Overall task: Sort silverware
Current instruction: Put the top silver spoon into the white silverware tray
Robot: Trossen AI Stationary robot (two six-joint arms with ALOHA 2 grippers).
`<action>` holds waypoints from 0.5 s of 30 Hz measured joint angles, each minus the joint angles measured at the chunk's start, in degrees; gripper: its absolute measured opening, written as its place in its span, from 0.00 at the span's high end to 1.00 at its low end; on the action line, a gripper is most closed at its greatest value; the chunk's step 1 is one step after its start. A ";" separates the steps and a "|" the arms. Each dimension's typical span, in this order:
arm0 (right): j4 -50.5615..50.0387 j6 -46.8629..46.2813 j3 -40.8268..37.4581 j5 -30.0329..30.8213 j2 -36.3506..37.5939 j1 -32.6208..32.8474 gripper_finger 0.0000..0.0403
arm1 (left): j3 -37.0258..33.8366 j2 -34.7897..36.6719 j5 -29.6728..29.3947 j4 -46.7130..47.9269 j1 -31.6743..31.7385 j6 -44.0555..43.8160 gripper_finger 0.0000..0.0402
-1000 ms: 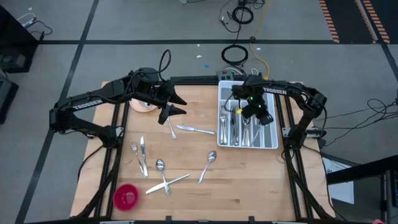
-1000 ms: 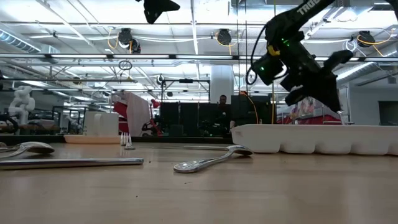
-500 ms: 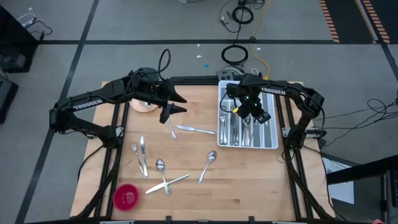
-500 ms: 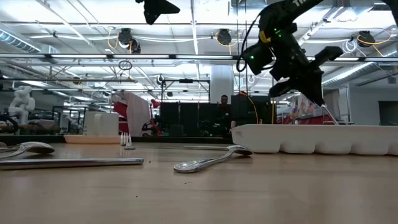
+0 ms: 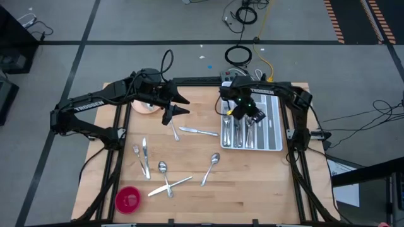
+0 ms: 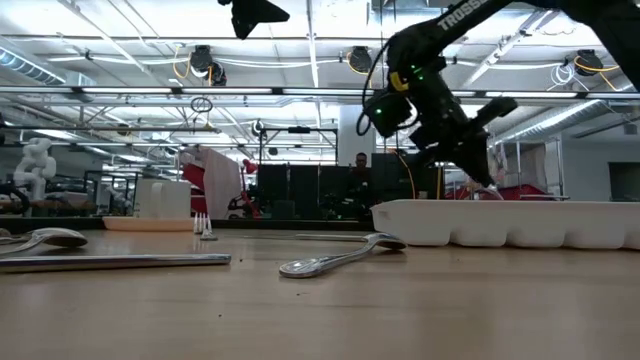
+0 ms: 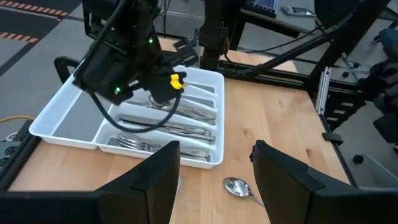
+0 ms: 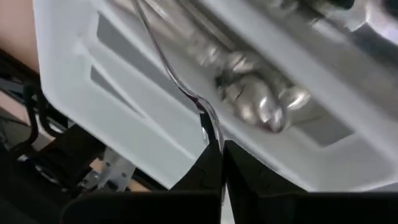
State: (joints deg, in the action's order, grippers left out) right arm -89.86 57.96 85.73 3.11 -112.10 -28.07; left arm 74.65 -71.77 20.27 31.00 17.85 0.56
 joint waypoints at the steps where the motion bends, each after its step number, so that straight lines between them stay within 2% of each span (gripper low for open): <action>1: -0.04 0.15 0.94 0.02 -0.74 0.15 1.00 | 0.00 0.00 0.00 0.00 0.00 0.02 0.49; 15: 1.22 0.91 2.84 -0.31 -7.88 0.20 1.00 | -0.04 0.00 -0.19 4.48 0.00 1.38 0.49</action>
State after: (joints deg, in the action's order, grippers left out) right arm -88.64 58.87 88.58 2.81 -119.98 -27.88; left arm 74.61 -71.77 20.08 35.49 17.85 1.93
